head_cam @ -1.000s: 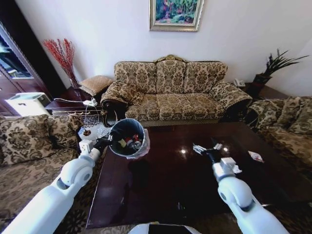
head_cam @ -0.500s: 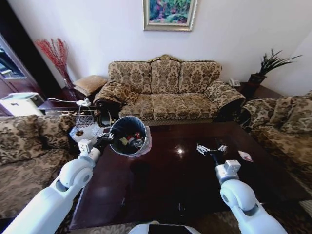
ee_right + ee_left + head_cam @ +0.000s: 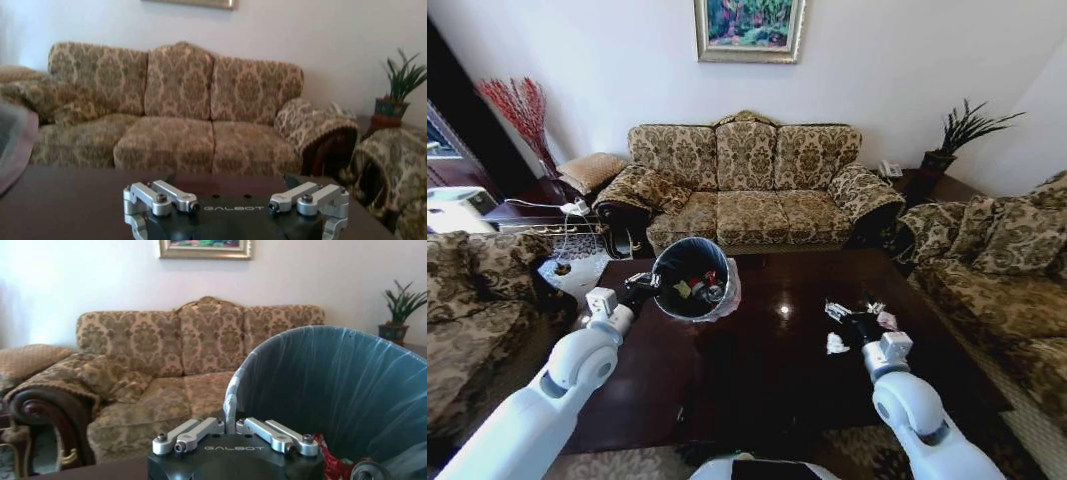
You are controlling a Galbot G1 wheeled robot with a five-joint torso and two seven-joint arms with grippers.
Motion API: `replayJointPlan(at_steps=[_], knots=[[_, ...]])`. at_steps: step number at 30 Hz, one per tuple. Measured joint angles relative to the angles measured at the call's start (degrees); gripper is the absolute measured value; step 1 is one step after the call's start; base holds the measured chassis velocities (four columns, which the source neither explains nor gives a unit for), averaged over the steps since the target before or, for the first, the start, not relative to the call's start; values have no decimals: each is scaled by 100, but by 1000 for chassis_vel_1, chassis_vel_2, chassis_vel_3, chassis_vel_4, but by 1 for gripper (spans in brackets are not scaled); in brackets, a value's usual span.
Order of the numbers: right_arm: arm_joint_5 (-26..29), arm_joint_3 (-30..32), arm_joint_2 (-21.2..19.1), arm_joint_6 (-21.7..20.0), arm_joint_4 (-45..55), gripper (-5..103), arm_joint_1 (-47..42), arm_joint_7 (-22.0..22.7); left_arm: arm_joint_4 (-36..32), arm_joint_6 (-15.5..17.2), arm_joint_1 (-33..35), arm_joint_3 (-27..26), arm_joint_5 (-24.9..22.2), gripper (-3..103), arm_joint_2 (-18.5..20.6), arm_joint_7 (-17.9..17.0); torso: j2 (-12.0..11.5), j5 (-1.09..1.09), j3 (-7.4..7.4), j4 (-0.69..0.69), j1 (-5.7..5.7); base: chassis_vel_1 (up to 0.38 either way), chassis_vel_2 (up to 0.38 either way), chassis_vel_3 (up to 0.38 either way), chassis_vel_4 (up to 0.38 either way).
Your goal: Move to the front of the table and place the trash on the table into the trash bin.
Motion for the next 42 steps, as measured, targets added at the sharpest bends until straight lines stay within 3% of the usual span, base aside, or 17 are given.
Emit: replayJointPlan(at_steps=[3, 9, 12, 14, 16, 18, 23, 29, 34, 36, 40, 42], knots=[[-189, -165, 9, 178, -511, 100, 154, -208, -21, 1, 30, 33, 46, 2, -42, 1, 0, -1, 0, -5, 0, -323, -318, 299, 286], [-304, -738, 227, 493, -1639, 100, 595, -586, -55, -25, 132, 55, 116, 2, -118, -10, -1, 5, 1, 0, 1, -88, -128, 96, 92], [-306, -927, 432, 594, -2048, 100, 753, -862, -32, -42, 150, 49, 133, 2, -104, -13, -1, -8, 1, 0, 1, 0, 0, 0, 0], [-315, -973, 491, 649, -2208, 100, 821, -926, -24, -43, 163, 36, 138, 2, -101, -18, -1, -17, 0, 1, 1, 34, 35, -12, -10], [-318, -1040, 614, 712, -2555, 100, 946, -1028, -23, -48, 184, 7, 151, 2, -91, -28, -1, -2, 0, 7, 0, 81, 65, -37, -39], [-313, -1049, 677, 753, -2753, 100, 1013, -1053, -23, -52, 193, -4, 152, 2, -88, -30, -1, -1, 0, 7, 0, 95, 43, -6, -29], [-210, -953, 876, 972, -3514, 100, 1201, -1266, -16, -54, 198, -5, 155, 2, -72, -26, -1, 3, 1, -2, 1, 0, 0, 0, 0], [-158, -900, 951, 1004, -3826, 102, 1260, -1501, 26, -56, 195, 0, 154, 2, -70, -23, -1, -1, 1, 0, 1, 0, 0, 0, 0], [-233, -880, 1030, 1126, -4154, 83, 1371, -1811, 39, -67, 180, 19, 144, 2, -80, -24, -1, -3, 0, 2, 1, 0, 0, 0, 0], [-239, -880, 1042, 1128, -4187, 83, 1391, -1830, 43, -70, 175, 26, 143, 2, -80, -23, -1, -2, 0, 2, 1, 0, 0, 0, 0], [-245, -868, 1030, 1162, -4375, 61, 1495, -1874, 45, -123, 135, 31, 112, 2, -21, 13, -1, -1, 1, 0, 1, 0, 0, 0, 0], [-245, -859, 1027, 1192, -4414, 55, 1515, -1883, 44, -125, 122, 30, 103, 2, -13, 15, -1, -2, 1, 0, 1, 0, 0, 0, 0]])
